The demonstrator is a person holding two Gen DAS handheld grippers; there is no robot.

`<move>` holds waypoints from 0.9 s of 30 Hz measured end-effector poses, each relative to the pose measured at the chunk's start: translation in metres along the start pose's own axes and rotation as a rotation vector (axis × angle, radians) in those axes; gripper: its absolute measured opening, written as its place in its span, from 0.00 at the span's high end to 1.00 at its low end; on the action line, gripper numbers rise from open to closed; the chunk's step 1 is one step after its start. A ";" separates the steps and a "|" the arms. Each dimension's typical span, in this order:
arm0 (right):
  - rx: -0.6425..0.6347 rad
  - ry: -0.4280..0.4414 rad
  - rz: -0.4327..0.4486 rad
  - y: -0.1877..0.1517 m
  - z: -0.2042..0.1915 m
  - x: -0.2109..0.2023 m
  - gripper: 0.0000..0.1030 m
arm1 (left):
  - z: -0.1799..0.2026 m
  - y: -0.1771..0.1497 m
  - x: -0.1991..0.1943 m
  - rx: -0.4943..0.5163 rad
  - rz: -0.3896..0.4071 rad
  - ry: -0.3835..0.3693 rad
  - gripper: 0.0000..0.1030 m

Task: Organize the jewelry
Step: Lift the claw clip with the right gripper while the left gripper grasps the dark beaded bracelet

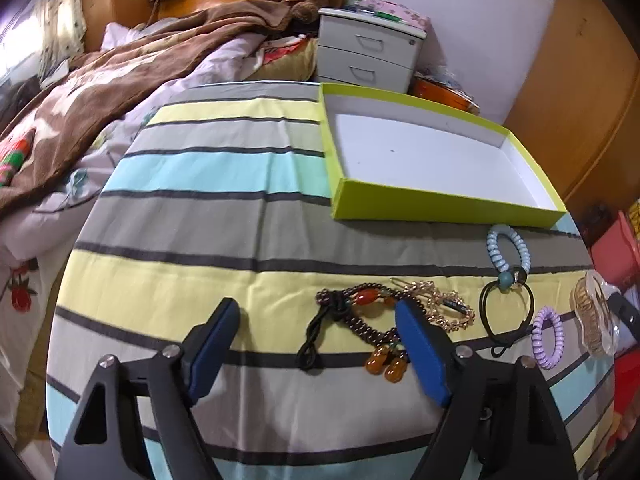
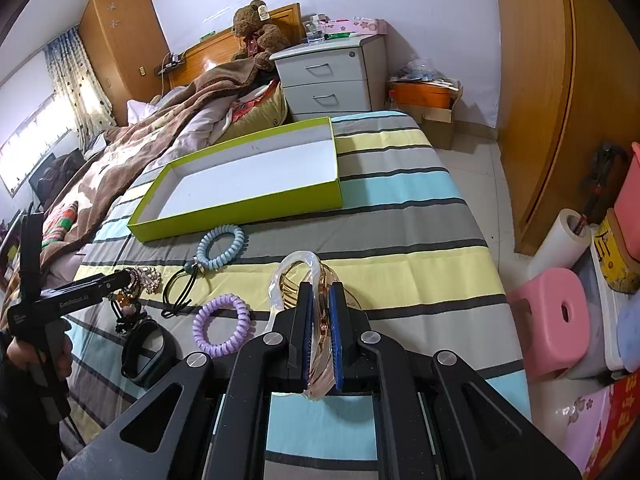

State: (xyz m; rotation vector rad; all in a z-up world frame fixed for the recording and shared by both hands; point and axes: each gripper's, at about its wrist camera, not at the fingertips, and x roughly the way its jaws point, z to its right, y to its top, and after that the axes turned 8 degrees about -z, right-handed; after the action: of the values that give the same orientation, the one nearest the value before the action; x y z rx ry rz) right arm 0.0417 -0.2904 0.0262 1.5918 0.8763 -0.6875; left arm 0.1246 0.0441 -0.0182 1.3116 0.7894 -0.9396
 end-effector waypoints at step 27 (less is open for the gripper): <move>0.018 0.007 0.003 0.001 0.003 0.002 0.92 | 0.011 -0.004 -0.009 0.053 0.040 0.074 0.81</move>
State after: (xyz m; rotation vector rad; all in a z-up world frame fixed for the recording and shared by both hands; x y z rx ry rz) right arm 0.0434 -0.2934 0.0245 1.6119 0.8745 -0.6899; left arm 0.1165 0.0339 -0.0102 1.4102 0.7967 -0.8897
